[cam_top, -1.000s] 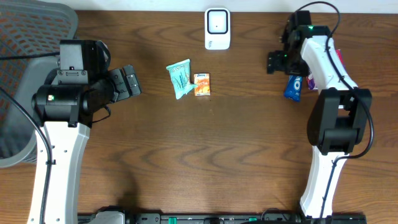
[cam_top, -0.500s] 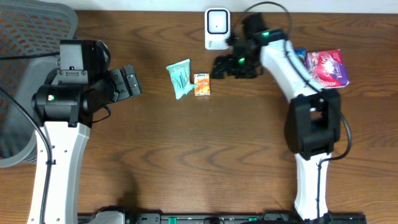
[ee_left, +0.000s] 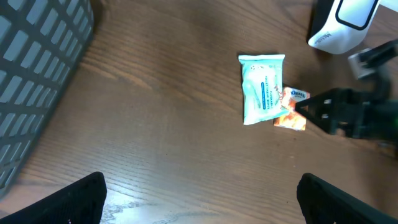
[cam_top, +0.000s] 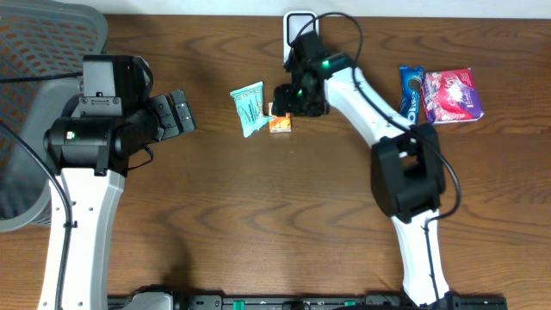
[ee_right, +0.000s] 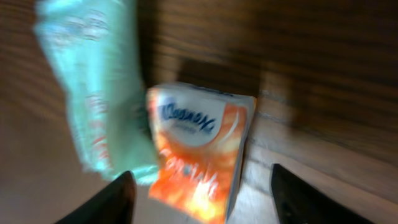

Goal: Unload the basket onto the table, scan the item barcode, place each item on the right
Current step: 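Reach the right gripper left and grasp the orange tissue pack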

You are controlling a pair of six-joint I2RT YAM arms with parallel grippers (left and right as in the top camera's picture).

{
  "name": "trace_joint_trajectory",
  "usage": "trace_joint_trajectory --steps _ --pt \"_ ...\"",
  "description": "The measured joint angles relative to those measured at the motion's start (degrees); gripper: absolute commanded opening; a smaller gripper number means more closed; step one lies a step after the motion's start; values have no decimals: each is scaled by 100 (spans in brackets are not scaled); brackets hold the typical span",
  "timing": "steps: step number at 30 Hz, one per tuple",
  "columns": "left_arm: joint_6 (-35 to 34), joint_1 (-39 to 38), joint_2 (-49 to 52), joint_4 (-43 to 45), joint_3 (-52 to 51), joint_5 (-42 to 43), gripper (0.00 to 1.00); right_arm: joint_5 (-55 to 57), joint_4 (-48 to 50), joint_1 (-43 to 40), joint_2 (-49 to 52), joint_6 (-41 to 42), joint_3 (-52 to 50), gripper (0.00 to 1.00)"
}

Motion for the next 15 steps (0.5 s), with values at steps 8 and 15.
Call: trace_joint_trajectory --steps 8,15 --pt "0 0 0 0 0 0 98 -87 48 44 345 -4 125 1" --pt "0 0 0 0 0 0 98 -986 -363 -238 369 -570 107 1"
